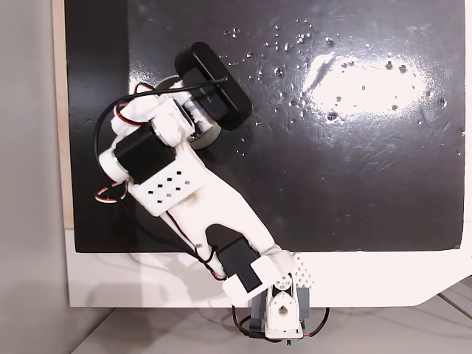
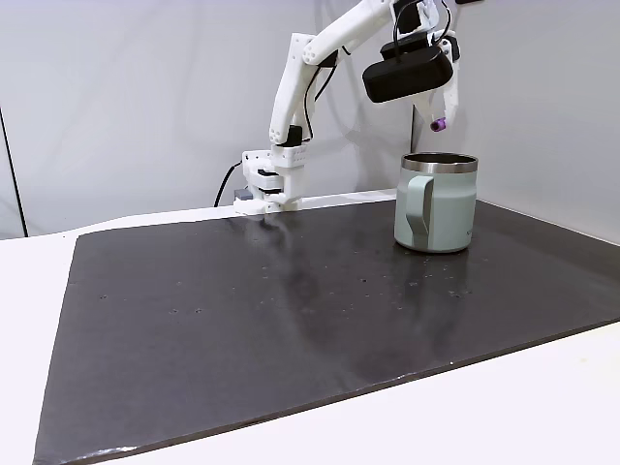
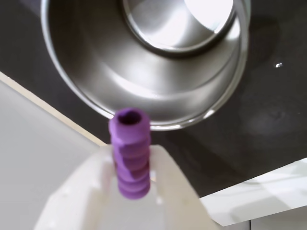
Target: Grasp a pengrip and put it in the cup.
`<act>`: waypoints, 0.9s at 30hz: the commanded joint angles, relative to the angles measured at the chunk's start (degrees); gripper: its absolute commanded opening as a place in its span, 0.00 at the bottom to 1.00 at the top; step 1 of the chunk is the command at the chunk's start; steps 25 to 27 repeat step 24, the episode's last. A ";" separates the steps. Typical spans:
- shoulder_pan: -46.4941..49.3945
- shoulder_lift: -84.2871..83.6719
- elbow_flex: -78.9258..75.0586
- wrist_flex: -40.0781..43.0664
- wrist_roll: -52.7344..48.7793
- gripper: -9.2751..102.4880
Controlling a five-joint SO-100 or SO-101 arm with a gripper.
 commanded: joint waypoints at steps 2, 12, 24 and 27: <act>1.76 0.00 -1.32 0.09 0.26 0.08; 2.20 -0.44 -2.11 0.00 0.35 0.26; 2.29 0.26 -2.20 -0.09 -3.34 0.27; 2.29 0.26 -2.20 -0.09 -3.34 0.27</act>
